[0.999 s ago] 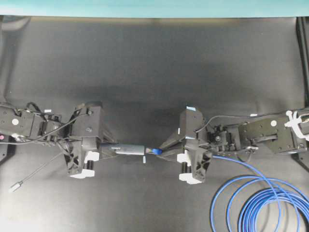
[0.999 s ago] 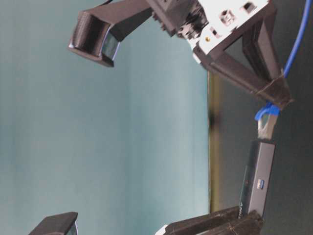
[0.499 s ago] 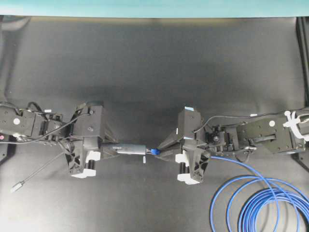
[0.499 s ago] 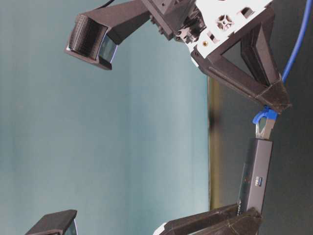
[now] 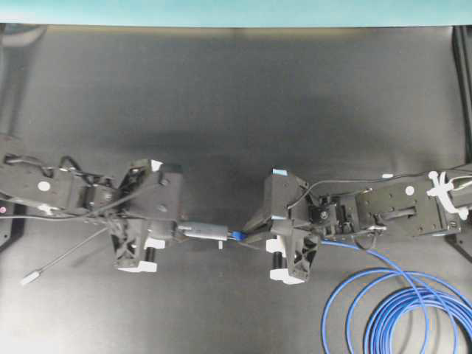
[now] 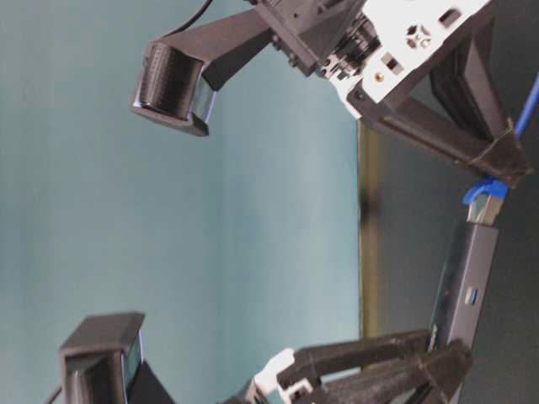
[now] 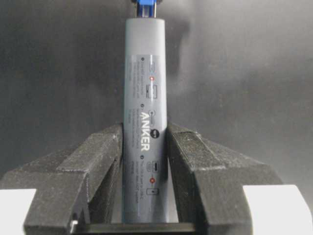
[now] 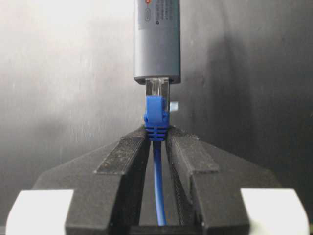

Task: Insert the LAN cable into the hub.
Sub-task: 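Push the blue plug with right gripper into the hub held by left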

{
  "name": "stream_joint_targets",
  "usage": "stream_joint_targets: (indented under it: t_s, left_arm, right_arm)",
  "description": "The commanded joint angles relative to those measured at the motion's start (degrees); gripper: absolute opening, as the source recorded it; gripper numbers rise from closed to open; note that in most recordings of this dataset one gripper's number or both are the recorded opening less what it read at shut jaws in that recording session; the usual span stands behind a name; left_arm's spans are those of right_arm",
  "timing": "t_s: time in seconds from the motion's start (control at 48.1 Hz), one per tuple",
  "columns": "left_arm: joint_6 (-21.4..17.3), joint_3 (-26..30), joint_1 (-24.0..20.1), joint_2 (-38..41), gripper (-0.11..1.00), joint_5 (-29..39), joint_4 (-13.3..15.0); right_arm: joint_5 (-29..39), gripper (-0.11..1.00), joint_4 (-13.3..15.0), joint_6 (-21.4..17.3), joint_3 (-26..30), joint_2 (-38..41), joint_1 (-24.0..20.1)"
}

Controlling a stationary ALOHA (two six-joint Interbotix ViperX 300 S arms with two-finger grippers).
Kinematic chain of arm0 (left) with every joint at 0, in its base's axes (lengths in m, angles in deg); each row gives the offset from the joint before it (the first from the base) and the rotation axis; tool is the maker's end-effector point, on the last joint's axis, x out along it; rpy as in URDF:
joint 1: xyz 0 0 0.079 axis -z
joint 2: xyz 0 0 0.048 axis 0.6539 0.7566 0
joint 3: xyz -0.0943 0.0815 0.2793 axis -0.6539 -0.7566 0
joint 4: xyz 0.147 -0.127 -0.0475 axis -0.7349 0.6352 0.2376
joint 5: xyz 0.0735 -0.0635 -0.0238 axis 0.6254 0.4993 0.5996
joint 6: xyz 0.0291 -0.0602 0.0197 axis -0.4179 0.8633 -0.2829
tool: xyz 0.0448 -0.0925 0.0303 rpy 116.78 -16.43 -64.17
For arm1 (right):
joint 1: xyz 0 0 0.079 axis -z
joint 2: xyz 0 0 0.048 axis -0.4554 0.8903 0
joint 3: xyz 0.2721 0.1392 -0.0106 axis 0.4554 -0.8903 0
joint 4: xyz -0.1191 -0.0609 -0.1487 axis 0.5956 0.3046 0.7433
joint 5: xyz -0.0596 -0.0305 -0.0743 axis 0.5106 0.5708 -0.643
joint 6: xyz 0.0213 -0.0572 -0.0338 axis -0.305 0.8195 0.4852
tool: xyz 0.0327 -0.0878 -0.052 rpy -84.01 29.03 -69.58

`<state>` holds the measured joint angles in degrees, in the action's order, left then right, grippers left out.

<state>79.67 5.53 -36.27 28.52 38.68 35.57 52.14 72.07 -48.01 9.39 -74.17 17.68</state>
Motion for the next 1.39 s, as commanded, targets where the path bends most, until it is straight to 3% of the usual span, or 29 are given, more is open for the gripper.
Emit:
stream_joint_targets:
  t_s: [0.0,0.582,1.248,1.29,1.373]
  left_arm:
    - [-0.7,2.4,-0.2,0.1,0.28,-0.1,-0.2]
    - [-0.7,4.1,-0.4,2.6,0.28,0.1,-0.2]
    - [-1.0,0.6,-1.0,0.9,0.28,0.4,-0.2]
    - [-1.0,0.4,-1.0,0.8,0.28,0.3,-0.2]
    - [-1.0,-0.2,-1.1,0.9,0.28,0.1,-0.2]
  right_arm:
    - [-0.5,0.11,0.3,0.4,1.8,-0.4,0.0]
    - [-0.4,0.11,1.0,0.4,5.2,1.1,0.1]
    - [6.2,0.12,1.0,0.3,2.7,0.1,-0.4]
    - [6.2,0.16,1.0,0.3,2.4,-0.1,-0.4]
    - [6.3,0.42,0.9,0.1,2.3,-0.1,-0.4]
